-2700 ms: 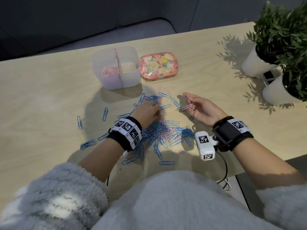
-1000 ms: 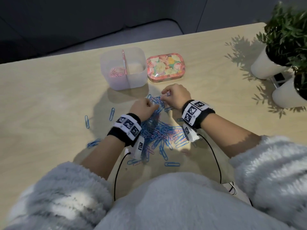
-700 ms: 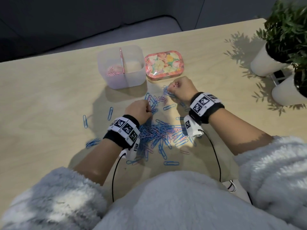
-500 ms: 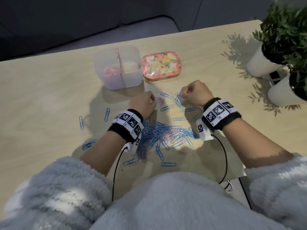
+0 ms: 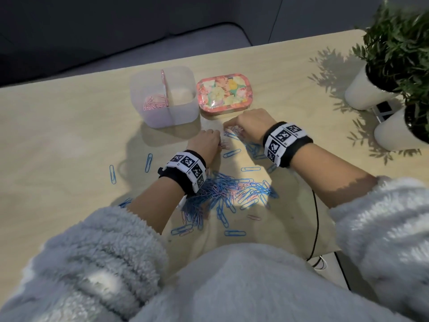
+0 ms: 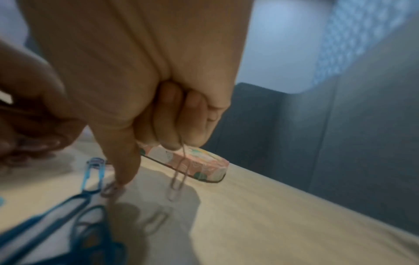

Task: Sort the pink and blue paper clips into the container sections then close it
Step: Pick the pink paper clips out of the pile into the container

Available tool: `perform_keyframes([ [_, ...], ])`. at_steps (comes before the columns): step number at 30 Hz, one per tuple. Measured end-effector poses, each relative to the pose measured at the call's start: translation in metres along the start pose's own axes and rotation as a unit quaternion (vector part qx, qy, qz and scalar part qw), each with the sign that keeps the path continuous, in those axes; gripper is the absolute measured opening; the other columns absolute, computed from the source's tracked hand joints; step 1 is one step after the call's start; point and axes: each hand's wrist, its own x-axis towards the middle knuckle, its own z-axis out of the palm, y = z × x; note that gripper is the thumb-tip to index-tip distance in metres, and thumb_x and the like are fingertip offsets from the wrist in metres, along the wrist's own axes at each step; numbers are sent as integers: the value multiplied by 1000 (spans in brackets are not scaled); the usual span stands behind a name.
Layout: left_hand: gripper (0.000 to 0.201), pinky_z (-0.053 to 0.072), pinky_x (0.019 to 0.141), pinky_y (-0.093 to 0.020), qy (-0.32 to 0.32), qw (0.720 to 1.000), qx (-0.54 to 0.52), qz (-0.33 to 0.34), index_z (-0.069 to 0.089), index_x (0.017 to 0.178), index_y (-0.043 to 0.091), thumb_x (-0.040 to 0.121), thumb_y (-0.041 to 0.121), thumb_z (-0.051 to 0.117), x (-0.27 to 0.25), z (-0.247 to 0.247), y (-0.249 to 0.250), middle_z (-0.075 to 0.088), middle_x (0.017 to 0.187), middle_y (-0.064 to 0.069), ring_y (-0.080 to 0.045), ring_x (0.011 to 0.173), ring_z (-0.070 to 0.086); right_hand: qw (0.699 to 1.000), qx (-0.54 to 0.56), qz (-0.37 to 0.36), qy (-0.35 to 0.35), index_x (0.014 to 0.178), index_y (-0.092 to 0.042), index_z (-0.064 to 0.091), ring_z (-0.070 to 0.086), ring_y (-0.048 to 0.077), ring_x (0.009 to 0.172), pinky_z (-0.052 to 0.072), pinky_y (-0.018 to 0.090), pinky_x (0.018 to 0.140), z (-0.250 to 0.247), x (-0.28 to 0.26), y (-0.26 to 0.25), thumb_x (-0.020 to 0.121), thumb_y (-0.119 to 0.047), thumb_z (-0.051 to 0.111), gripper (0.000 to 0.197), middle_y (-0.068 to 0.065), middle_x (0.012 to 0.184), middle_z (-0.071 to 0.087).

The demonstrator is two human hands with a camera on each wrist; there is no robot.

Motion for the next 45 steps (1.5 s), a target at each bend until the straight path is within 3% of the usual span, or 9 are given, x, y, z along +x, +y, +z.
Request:
perform_keyframes([
  [7,29,41,91,-41,-2,999,27,26,51,110,-1,94,22,44,-9,5,-3,56,119,-21,-35,115,50,996,-88,-23,-7,99,-18,66,63,37,91,39,33,65,-3,-1,-2,83,-13,51,23,16,97,67],
  [13,18,39,69,-33,51,988,-142,-9,56,94,2,90,20,50,-29,-29,-17,61,93,-19,-33,88,59,996,74,55,-23,90,-15,66,60,34,94,35,29,67,11,-7,7,84,-18,57,11,13,99,67],
  [19,23,41,77,-35,197,954,-143,-172,56,101,1,88,18,49,-24,-96,-69,59,99,-16,-31,92,55,974,209,88,25,75,-19,54,51,26,78,34,27,67,5,-8,9,83,-19,57,9,6,79,54],
  [24,27,47,82,-37,168,934,-136,-285,60,104,-2,86,16,50,1,-118,-97,64,111,-20,-37,103,59,957,275,47,81,80,-2,64,56,26,77,46,36,73,-30,7,-10,82,-17,62,15,11,78,61],
  [29,19,49,87,-37,150,936,-180,-262,65,90,6,86,24,60,5,-118,-102,68,106,-16,-33,102,62,946,285,28,153,82,0,64,53,24,76,37,29,65,-71,31,-46,81,-15,57,17,12,79,62],
  [35,14,55,72,-36,267,864,-363,-224,51,67,10,74,16,42,-29,-107,-123,55,76,-9,-31,68,53,922,365,29,123,57,-13,44,46,20,74,34,25,55,-93,84,-107,82,-9,46,25,4,68,51],
  [37,18,59,68,-40,292,844,-393,-217,63,78,19,79,15,46,-54,-98,-123,62,81,-11,-32,72,63,899,421,34,116,53,-19,32,41,18,68,31,24,52,-92,102,-125,81,-9,47,34,3,64,42],
  [40,16,57,60,-35,249,858,-402,-202,62,88,12,88,7,46,-88,-74,-114,61,83,-11,-24,68,62,849,516,51,104,52,-19,32,41,20,60,36,27,51,-83,118,-142,79,-4,44,33,7,61,39],
  [45,14,53,55,-26,107,899,-379,-190,61,89,12,91,9,48,-116,-33,-103,59,81,-6,-19,67,59,864,500,53,25,55,-17,39,44,20,51,44,14,53,-76,129,-153,88,-3,39,36,4,57,38],
])
